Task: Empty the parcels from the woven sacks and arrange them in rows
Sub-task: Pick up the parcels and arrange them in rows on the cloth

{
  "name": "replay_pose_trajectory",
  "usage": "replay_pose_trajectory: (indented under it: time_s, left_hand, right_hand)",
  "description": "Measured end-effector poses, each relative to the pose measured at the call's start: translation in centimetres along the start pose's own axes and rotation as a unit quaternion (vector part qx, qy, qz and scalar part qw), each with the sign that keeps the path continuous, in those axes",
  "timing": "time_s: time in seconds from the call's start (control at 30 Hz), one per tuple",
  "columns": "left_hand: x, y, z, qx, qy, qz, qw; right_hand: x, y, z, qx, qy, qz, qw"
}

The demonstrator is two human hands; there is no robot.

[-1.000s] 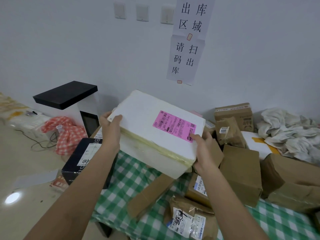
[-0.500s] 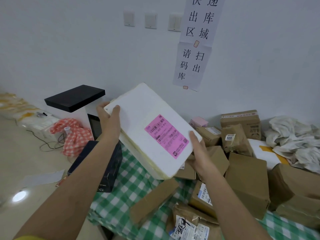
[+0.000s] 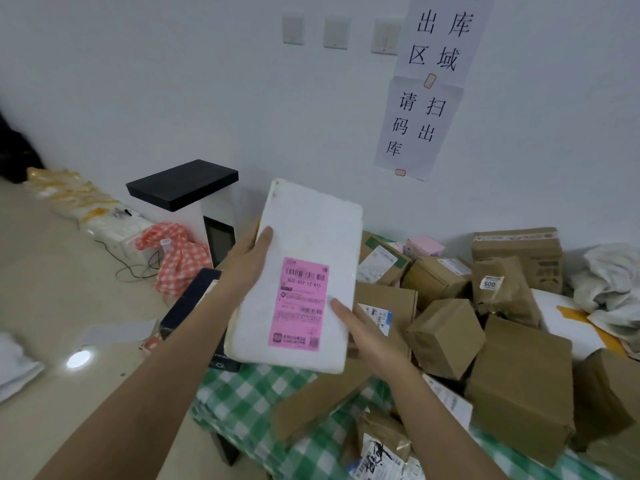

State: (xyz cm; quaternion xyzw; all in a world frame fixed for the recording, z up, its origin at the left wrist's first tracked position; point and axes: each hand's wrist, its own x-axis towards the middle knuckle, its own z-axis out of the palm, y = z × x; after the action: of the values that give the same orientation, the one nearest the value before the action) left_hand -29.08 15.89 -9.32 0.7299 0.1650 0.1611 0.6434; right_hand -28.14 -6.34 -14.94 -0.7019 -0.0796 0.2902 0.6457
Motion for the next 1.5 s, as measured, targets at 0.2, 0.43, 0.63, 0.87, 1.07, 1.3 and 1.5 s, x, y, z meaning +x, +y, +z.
replay_pose_trajectory:
  time_s: [0.2,0.43,0.63,0.87,1.07,1.3,1.5]
  left_hand:
    - [0.8,-3.6,-1.7,0.03,-0.012,-0.007,0.999]
    - [3.7,-8.0,-2.1,0.091,-0.031,-0.137,0.986]
    - [7.5,-10.7,-4.8,0.105,-0.122,-0.178,0.971]
    - [11.4,-12.9,-8.2,0.109,-0.217,-0.172,0.955]
    - [13.1,-14.4,-9.1,0.219,-0.229,-0.095,0.944]
    - [14.9,-18.6,-12.7,0.416,-0.061,-0.181,0.889]
    - [15.3,-21.7,-16.1,0.329,-0.042,-0.24,0.912]
  right_hand:
    - [1.4,1.2,2.0,-0.017,0.063,-0.027,0.998]
    - [4.6,1.2,2.3,-0.08,0.098,0.003,0.992]
    - [8.7,1.4,4.0,-0.075,0.142,0.051,0.986]
    - [12.2,1.6,6.3,-0.072,0.176,0.081,0.978]
    - [13.1,3.5,7.8,-0.05,0.213,0.115,0.969]
    - [14.0,5.0,8.7,-0.052,0.238,0.124,0.962]
    - [14.3,6.3,8.8,0.011,0.228,0.157,0.961]
